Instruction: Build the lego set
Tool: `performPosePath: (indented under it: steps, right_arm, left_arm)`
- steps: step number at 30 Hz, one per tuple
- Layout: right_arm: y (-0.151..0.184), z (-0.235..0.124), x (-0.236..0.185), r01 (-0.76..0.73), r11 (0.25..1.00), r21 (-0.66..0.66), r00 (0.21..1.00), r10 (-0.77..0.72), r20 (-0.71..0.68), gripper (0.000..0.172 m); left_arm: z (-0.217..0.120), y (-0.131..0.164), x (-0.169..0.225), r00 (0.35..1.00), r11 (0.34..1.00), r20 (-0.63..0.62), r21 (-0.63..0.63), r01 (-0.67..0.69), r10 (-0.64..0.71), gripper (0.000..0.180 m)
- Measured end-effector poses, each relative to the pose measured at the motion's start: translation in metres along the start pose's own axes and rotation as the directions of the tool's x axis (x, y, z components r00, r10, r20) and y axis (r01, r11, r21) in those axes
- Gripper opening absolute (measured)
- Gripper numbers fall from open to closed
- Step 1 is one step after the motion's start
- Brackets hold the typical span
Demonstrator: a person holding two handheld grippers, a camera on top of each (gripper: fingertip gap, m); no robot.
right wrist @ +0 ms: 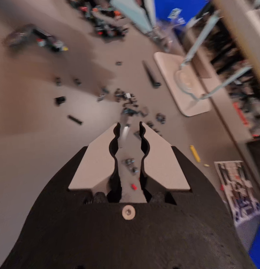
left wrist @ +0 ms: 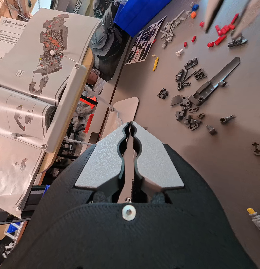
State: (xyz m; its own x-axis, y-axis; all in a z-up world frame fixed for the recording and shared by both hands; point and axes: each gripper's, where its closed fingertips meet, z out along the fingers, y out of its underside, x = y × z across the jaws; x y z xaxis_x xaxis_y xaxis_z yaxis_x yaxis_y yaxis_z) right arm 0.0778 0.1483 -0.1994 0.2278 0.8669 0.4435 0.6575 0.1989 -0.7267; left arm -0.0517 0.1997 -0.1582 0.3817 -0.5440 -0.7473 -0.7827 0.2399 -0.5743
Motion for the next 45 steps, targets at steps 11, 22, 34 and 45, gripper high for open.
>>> performPosePath:
  steps: [11, 22, 34, 45]
  right_arm:
    - [0.004, 0.011, -0.076, 0.159, 0.985, -0.071, 0.926, -0.123, 0.357, 0.021]
    - [0.009, 0.028, -0.089, 0.176, 0.98, -0.091, 0.844, -0.103, 0.526, 0.022]
    - [-0.018, 0.041, -0.112, 0.14, 0.987, -0.084, 0.858, -0.079, 0.508, 0.019]
    - [-0.021, 0.039, -0.116, -0.148, 0.957, -0.248, 0.921, 0.225, 0.318, 0.02]
  left_arm:
    - [0.005, 0.004, 0.004, 1.0, 1.0, -0.016, -0.016, 0.006, -0.006, 0.0]
    - [0.005, 0.003, 0.007, 0.999, 1.0, -0.031, -0.014, 0.006, -0.006, 0.0]
    - [0.004, -0.003, 0.008, 0.999, 1.0, -0.029, -0.007, -0.015, 0.014, 0.0]
    - [-0.002, -0.011, 0.007, 0.999, 0.999, -0.015, 0.01, -0.041, 0.041, 0.0]
